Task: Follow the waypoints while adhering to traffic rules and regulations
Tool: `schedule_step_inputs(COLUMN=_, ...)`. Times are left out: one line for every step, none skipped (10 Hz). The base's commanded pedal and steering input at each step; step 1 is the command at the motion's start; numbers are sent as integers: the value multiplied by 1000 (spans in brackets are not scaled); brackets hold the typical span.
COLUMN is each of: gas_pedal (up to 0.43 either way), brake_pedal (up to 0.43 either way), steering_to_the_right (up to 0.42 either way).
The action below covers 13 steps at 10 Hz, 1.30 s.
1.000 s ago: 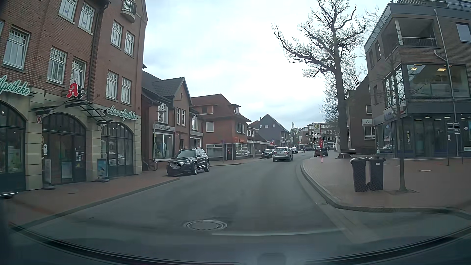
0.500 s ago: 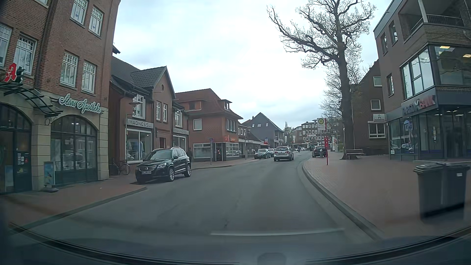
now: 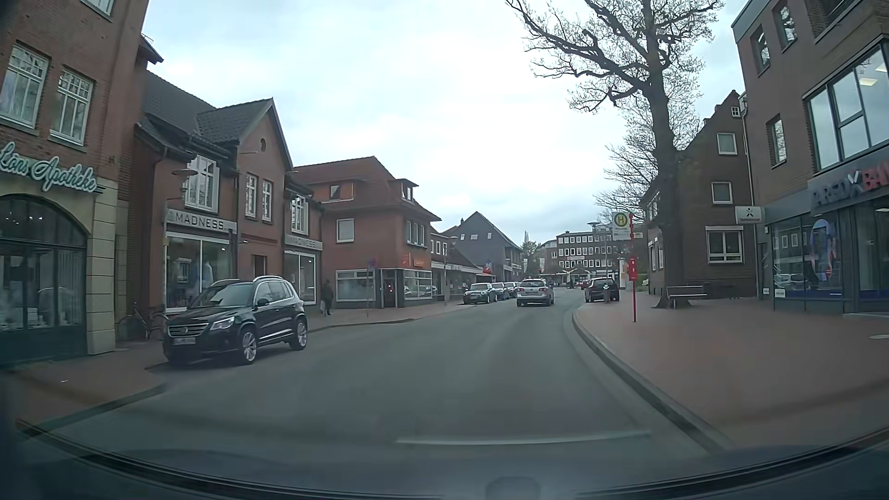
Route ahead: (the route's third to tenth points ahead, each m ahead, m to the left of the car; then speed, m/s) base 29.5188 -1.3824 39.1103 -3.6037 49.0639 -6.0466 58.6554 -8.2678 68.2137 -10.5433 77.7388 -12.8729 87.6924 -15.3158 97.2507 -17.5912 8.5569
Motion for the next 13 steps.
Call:
schedule_step_inputs(gas_pedal=177, brake_pedal=0, steering_to_the_right=32)
schedule_step_inputs(gas_pedal=177, brake_pedal=0, steering_to_the_right=31)
schedule_step_inputs(gas_pedal=189, brake_pedal=0, steering_to_the_right=32)
schedule_step_inputs(gas_pedal=189, brake_pedal=6, steering_to_the_right=34)
schedule_step_inputs(gas_pedal=189, brake_pedal=6, steering_to_the_right=34)
schedule_step_inputs(gas_pedal=189, brake_pedal=0, steering_to_the_right=35)
schedule_step_inputs(gas_pedal=189, brake_pedal=0, steering_to_the_right=36)
schedule_step_inputs(gas_pedal=189, brake_pedal=0, steering_to_the_right=36)
schedule_step_inputs(gas_pedal=189, brake_pedal=6, steering_to_the_right=37)
schedule_step_inputs(gas_pedal=169, brake_pedal=0, steering_to_the_right=37)
schedule_step_inputs(gas_pedal=138, brake_pedal=0, steering_to_the_right=38)
schedule_step_inputs(gas_pedal=118, brake_pedal=0, steering_to_the_right=38)
schedule_step_inputs(gas_pedal=110, brake_pedal=0, steering_to_the_right=37)
